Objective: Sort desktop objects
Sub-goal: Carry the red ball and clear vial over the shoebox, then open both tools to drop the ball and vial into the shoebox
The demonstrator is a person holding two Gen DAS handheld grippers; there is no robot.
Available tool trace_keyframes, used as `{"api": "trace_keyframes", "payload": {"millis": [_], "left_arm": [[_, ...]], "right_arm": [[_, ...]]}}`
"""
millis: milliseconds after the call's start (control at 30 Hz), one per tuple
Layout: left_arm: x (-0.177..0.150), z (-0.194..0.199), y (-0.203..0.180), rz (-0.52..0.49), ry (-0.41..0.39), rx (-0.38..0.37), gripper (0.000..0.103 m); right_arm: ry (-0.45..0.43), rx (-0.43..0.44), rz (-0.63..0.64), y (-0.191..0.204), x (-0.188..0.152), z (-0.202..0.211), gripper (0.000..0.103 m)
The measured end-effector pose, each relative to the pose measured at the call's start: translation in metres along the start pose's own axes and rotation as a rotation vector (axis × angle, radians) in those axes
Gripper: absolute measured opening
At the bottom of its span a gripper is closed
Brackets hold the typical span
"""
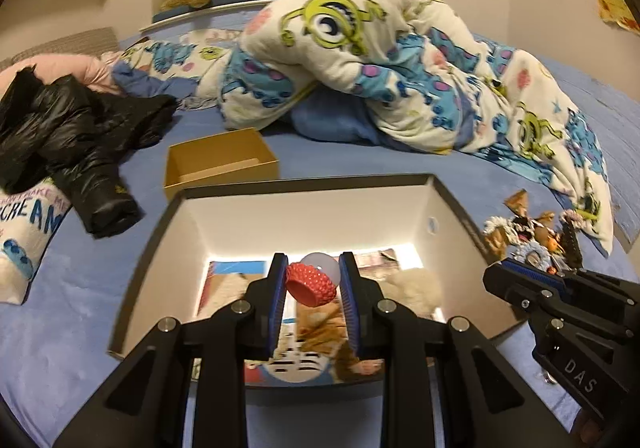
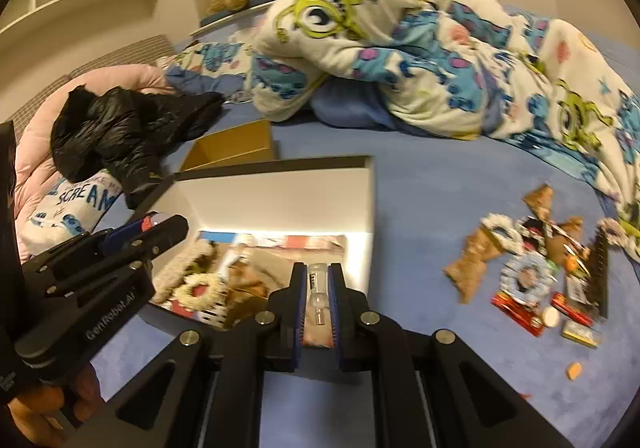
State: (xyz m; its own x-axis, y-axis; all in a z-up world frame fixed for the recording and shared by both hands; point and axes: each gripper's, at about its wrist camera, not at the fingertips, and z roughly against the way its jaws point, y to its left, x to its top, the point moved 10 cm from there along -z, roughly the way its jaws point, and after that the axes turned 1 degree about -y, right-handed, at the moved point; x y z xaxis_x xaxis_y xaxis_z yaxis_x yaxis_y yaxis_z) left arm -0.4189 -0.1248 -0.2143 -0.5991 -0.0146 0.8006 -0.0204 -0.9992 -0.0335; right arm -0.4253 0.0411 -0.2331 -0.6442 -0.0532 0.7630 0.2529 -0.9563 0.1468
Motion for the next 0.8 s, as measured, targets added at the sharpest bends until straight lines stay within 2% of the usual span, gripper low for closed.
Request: {"api": "trace_keyframes", "payload": {"millis": [233,600,700,733,767,800], "left_arm": [[-0.003,-0.002,0.025,0.040,0.009,0.019,0.026],[-0.008,-0.008,0.024,0.019,0.025,0.035,0.026],[-0.005,-0.005,0.028,0.029,0.007,0.053,0.027],[-0.005,-0.004,0.028,0.030,0.004,0.057,0.032],[-0.004,-0.003,0.029,0.031,0.000,0.054,0.040],[-0.004,-0.002,0.030,0.033,-0.002,0.054,0.062]], "right_arm": [[0.003,0.024,0.029,0.030,0.007,-0.010,0.011],[0.015,0.017,0.034,0.036,0.007,-0.023,0.011],[0.012,0.010,0.030,0.036,0.007,-0.023,0.012],[0.008,0.004,0.029,0.035,0.008,-0.023,0.012],[0.002,-0.002,0.028,0.035,0.009,-0.023,0.020],[0.002,-0.004,0.024,0.034,0.010,-0.023,0.029]]}}
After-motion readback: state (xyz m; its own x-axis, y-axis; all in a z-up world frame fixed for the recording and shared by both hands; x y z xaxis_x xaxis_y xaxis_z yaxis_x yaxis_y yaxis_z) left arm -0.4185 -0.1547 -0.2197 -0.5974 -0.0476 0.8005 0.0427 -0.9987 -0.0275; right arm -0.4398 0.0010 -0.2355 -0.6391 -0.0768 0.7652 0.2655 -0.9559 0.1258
